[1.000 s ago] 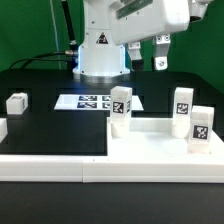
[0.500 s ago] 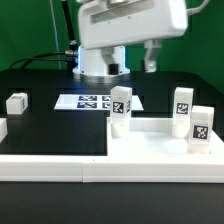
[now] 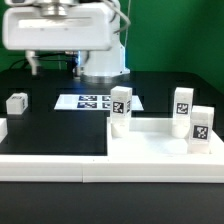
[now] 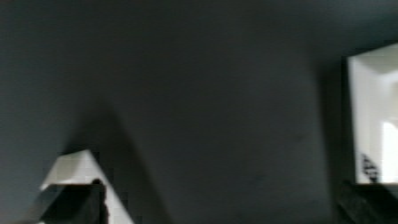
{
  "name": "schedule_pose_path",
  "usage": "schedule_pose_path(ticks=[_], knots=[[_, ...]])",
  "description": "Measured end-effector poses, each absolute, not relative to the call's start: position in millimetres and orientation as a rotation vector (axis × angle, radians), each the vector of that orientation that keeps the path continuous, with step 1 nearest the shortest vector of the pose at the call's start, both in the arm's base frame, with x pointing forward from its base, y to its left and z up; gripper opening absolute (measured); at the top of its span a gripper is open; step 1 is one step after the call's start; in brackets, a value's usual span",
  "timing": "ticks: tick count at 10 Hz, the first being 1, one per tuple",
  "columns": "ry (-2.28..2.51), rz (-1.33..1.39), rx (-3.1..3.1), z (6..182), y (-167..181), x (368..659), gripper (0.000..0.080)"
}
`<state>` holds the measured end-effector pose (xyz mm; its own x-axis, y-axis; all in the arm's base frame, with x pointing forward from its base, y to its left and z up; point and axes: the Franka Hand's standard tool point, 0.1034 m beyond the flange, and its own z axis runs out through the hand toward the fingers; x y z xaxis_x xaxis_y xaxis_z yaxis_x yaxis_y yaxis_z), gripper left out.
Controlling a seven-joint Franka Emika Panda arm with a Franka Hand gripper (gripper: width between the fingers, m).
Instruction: Assemble square table
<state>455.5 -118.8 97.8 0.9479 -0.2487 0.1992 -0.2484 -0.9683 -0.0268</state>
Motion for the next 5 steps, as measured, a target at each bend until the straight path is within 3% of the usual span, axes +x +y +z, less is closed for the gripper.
schedule_pose_path(ticks=[5], knots=[[0.295, -0.308, -3.119, 95.0, -115.8, 456.6, 0.0649]])
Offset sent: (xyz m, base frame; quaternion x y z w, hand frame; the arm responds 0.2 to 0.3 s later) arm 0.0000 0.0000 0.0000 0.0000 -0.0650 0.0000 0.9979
